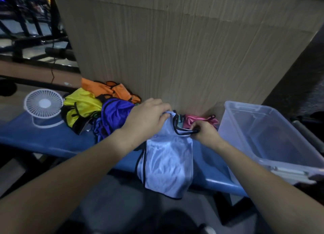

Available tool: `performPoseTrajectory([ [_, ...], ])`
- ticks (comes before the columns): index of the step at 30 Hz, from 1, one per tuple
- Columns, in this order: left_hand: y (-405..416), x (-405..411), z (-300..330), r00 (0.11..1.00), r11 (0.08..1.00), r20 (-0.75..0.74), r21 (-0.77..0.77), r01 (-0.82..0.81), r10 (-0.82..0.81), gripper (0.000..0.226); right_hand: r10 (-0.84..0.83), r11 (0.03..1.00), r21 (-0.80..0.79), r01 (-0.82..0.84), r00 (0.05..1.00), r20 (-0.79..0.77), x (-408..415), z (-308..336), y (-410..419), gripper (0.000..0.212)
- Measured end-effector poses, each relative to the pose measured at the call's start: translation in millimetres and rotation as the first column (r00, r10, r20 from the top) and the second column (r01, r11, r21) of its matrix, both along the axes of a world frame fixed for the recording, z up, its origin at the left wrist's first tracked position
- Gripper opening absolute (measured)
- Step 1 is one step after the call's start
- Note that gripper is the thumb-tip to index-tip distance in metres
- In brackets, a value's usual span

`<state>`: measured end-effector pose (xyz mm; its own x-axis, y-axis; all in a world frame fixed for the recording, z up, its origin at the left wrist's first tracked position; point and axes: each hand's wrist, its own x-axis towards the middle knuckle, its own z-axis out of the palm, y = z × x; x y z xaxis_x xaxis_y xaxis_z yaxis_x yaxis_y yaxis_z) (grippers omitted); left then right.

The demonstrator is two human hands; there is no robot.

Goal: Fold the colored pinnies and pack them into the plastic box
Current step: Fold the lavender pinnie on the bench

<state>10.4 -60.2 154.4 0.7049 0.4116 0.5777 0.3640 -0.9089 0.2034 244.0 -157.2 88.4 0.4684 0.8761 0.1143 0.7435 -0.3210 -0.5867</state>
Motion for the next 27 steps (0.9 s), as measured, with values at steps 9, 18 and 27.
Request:
performPoseTrajectory([
  [9,-69.3,-47.4,-84.2,0.995,0.999,-0.091,0.023,-0.028,0.03,0.017,0.032,0.999,-0.039,-0.032,0.999,0.0,-25.2,-45.3,-36.2,0.031],
  [18,-96.9,-65.6,-140.4,0.951,0.999,-0.307,0.031,-0.022,0.031,0.013,0.105,0.993,-0.073,-0.098,0.989,0.107,-35.4,-79.6,-48.8,0.031],
  [27,-84.1,-67.0,-178.7,0.83,0.969,-0.552,-0.239,-0.063,-0.083,0.036,0.209,0.965,-0.207,-0.164,0.953,0.22,-34.3,-85.5,-56.6,0.025],
])
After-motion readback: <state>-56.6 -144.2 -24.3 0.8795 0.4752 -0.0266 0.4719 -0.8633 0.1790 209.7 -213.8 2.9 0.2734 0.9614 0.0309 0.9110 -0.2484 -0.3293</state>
